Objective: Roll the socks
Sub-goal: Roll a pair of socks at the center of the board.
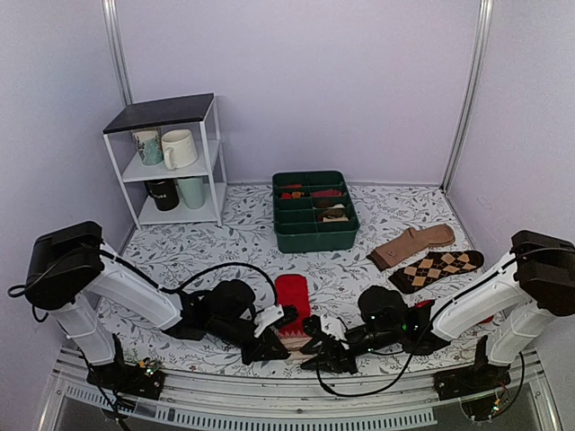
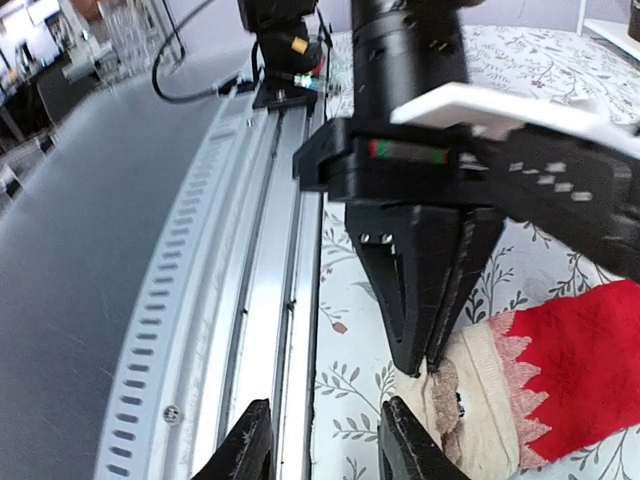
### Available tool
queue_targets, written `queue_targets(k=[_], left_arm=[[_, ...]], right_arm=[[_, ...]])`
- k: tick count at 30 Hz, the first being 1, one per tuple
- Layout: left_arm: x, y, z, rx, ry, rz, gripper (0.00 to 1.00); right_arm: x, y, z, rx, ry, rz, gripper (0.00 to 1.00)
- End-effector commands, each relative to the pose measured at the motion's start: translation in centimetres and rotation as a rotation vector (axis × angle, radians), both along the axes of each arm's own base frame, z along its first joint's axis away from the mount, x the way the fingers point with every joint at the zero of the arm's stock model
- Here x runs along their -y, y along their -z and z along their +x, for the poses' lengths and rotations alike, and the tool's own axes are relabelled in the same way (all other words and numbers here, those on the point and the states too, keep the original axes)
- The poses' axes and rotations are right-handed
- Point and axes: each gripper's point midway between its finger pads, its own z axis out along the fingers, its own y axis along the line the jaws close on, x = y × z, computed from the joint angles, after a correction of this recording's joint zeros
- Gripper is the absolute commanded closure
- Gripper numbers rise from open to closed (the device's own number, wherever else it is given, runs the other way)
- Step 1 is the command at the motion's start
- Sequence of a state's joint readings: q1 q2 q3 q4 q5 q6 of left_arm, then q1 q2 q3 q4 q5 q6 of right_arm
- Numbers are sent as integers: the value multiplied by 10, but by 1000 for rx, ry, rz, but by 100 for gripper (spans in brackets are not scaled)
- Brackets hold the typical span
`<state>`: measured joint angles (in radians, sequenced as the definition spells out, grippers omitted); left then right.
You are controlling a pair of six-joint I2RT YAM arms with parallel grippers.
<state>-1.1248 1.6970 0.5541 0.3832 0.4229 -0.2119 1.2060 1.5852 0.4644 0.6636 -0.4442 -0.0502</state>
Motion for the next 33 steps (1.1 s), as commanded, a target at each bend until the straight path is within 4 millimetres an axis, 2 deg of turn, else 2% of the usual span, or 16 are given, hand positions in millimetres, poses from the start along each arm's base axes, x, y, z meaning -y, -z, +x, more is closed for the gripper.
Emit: queue_targets(k=[1, 8, 13, 22, 27, 28, 30, 33], left_arm=[[-39, 47, -20, -131, 4, 209, 100], [-38, 48, -20, -130, 14, 215, 100], [-38, 48, -20, -126, 20, 217, 100], [-38, 50, -17, -121, 19, 225, 100], [-34, 52, -17, -128, 31, 228, 100], [-35, 54, -17, -131, 33, 231, 100], [-35, 53, -17, -130, 34, 228, 100], [-35, 53, -17, -128, 34, 227, 100]], right_arm=[[-3, 30, 11, 182, 21, -128, 65], [1, 52, 25, 270, 70, -218, 66], [7, 64, 26, 276, 69, -262, 66], [14, 76, 19, 217, 65, -297, 72], [14, 76, 25, 206, 106, -305, 79], [14, 76, 27, 211, 121, -307, 78], [16, 74, 33, 227, 151, -307, 68], [15, 58, 36, 259, 166, -259, 62]])
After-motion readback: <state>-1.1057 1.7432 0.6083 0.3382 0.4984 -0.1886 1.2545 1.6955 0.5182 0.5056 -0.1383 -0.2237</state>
